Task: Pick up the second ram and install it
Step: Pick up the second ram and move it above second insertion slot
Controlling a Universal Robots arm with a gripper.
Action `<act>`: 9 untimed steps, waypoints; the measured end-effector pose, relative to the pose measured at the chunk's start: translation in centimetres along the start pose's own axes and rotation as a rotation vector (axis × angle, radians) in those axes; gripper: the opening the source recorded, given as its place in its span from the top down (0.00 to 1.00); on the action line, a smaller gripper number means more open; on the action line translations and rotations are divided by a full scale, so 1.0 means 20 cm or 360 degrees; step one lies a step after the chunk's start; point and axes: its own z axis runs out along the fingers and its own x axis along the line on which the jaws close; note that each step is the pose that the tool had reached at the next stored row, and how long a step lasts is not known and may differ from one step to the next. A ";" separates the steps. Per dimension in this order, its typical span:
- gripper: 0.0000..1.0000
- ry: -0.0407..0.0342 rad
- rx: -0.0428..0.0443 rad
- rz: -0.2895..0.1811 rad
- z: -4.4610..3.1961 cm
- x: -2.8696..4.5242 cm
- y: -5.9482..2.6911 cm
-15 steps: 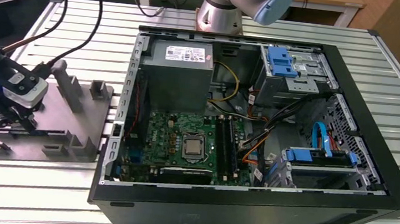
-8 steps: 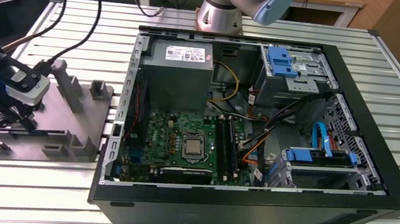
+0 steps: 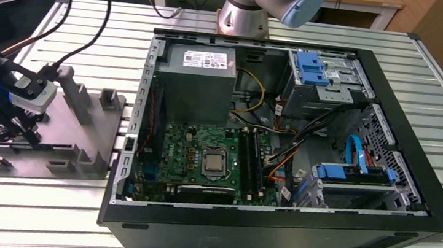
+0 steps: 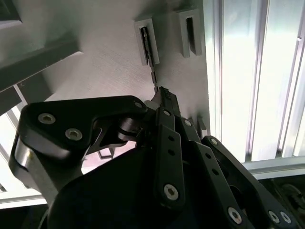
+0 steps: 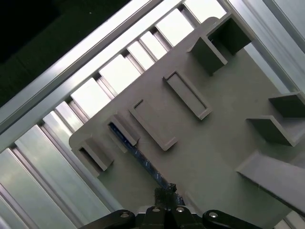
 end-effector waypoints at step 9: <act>0.89 -0.0002 -0.0003 -0.0105 0.000 0.000 0.000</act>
